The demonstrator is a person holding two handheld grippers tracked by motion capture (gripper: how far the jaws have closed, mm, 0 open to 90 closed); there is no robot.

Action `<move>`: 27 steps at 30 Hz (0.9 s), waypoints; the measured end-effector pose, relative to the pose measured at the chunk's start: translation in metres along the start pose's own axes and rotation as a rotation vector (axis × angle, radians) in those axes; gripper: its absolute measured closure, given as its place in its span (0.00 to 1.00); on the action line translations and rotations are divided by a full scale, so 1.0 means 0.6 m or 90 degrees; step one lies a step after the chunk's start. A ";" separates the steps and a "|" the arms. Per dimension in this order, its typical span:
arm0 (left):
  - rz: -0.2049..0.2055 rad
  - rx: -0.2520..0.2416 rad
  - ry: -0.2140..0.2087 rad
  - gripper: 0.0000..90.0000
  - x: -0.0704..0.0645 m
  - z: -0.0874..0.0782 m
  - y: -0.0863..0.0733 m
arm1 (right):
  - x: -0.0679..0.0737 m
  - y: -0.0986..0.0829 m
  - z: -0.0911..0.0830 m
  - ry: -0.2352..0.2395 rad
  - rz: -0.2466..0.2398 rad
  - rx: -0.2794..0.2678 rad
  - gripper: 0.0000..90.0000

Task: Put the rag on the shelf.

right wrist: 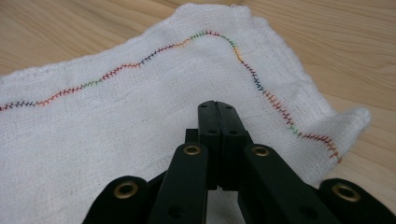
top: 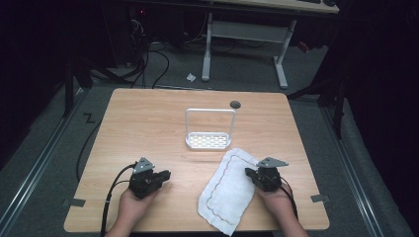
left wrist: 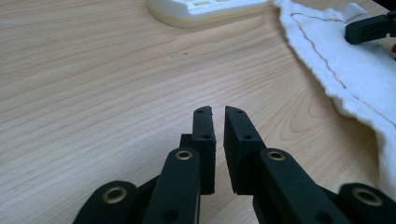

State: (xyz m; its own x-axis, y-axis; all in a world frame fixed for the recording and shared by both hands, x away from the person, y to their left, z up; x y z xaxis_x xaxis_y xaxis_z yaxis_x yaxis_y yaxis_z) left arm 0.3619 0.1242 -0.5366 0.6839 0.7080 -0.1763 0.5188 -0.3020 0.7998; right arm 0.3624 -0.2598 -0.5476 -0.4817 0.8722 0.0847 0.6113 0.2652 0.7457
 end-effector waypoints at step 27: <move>0.136 0.092 -0.101 0.84 -0.125 0.040 -0.011 | 0.093 0.017 0.005 0.068 -0.045 -0.046 0.88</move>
State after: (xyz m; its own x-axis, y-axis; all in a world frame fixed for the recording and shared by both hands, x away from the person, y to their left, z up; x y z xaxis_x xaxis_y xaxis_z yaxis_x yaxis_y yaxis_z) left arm 0.3194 0.0581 -0.5424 0.8507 0.5140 -0.1098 0.4152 -0.5292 0.7400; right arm 0.3433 -0.2072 -0.5373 -0.5881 0.8028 0.0977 0.5285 0.2900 0.7978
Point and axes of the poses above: each handheld gripper's, and its own axes: z roughly forward along the jaws, y roughly out of its top, x roughly to its left, the point moved 2 cm from there along z, roughly forward along the jaws, and after that the axes turned 3 degrees about z, right-handed, at the moved point
